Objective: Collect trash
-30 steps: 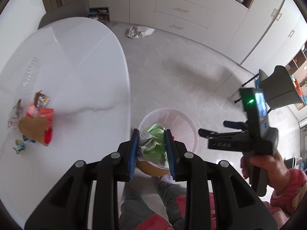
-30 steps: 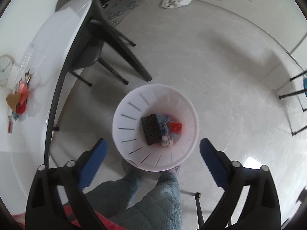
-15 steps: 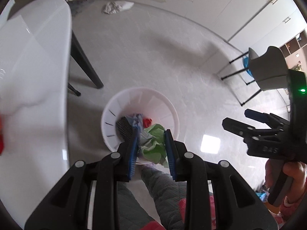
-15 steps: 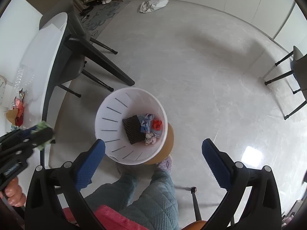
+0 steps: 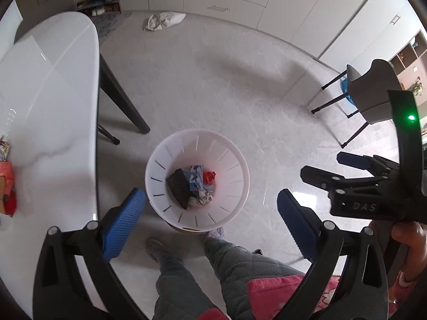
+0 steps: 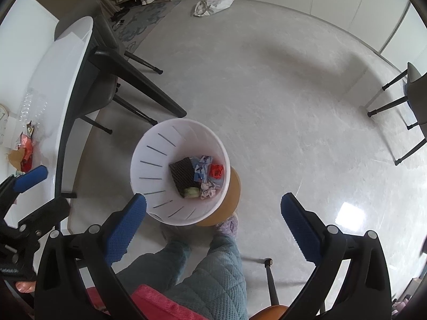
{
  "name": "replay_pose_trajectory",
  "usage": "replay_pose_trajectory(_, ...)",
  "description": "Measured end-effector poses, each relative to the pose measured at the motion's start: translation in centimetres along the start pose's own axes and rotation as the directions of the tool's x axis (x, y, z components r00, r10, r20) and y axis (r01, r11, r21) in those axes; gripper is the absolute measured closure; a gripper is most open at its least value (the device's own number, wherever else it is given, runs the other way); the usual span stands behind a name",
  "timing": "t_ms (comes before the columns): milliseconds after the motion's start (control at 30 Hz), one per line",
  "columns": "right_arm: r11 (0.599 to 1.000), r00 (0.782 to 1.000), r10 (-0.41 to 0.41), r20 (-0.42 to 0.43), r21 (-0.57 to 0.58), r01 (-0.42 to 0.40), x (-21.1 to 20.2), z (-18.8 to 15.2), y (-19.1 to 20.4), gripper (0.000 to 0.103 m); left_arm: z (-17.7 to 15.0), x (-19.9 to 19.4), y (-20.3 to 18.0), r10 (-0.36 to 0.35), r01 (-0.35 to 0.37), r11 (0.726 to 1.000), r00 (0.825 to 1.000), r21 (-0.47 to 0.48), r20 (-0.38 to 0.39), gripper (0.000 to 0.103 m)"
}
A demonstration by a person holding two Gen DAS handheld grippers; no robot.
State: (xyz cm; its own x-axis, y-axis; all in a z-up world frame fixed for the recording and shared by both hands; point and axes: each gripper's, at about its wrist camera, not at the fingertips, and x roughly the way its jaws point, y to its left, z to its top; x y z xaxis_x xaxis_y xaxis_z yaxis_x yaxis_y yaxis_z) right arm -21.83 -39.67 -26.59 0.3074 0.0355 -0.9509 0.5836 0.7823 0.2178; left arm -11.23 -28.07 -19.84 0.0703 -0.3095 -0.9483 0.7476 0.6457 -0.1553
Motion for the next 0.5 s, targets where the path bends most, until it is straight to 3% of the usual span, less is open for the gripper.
replay_pose_trajectory(367, 0.999, 1.0, 0.011, 0.021, -0.047, -0.01, -0.9, 0.5, 2.3, 0.003, -0.3, -3.3, 1.1, 0.026, -0.027, 1.0, 0.998, 0.01, 0.064, 0.008)
replay_pose_trajectory(500, 0.997, 0.999, 0.019, 0.026, -0.079, -0.017, -1.1, 1.0, 4.0, 0.003, -0.7, -5.0, 2.7, 0.076, -0.074, 0.997, 0.992, -0.024, 0.102, 0.008)
